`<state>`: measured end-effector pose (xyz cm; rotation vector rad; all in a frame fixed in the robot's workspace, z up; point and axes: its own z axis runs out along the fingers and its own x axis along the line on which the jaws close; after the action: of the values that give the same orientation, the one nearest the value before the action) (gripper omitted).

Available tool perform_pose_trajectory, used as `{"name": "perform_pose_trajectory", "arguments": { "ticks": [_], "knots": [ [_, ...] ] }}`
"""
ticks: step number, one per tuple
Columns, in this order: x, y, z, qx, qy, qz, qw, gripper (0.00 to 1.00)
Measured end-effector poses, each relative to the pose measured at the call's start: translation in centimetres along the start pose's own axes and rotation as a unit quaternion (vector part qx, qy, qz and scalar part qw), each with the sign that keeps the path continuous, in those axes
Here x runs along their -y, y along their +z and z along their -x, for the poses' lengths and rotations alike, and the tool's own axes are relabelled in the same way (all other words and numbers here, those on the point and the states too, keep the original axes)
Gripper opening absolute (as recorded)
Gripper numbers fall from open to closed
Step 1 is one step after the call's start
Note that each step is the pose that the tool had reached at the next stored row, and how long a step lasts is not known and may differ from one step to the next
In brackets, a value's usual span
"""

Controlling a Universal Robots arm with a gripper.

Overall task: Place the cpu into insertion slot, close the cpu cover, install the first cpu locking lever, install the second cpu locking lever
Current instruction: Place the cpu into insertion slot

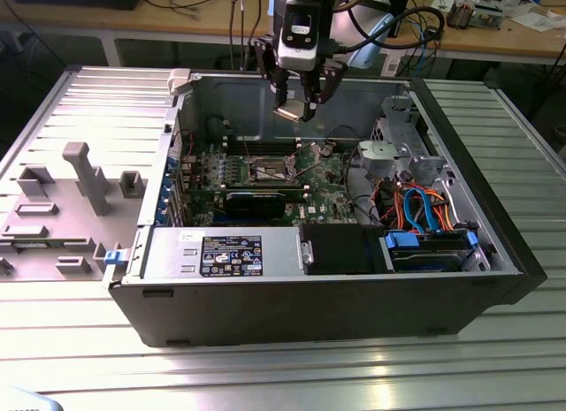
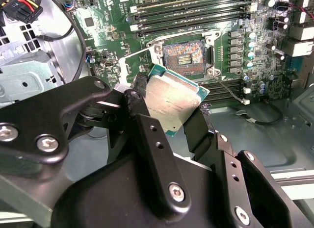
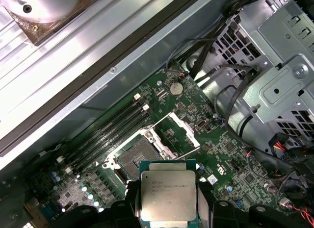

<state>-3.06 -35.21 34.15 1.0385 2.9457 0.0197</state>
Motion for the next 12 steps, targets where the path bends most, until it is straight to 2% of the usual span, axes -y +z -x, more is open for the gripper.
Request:
{"name": "perform_pose_trajectory", "arguments": {
  "ticks": [12],
  "knots": [
    [0.0, 0.0, 0.0, 0.0001, 0.005, -0.0001, 0.99999, 0.55]
  ]
}}
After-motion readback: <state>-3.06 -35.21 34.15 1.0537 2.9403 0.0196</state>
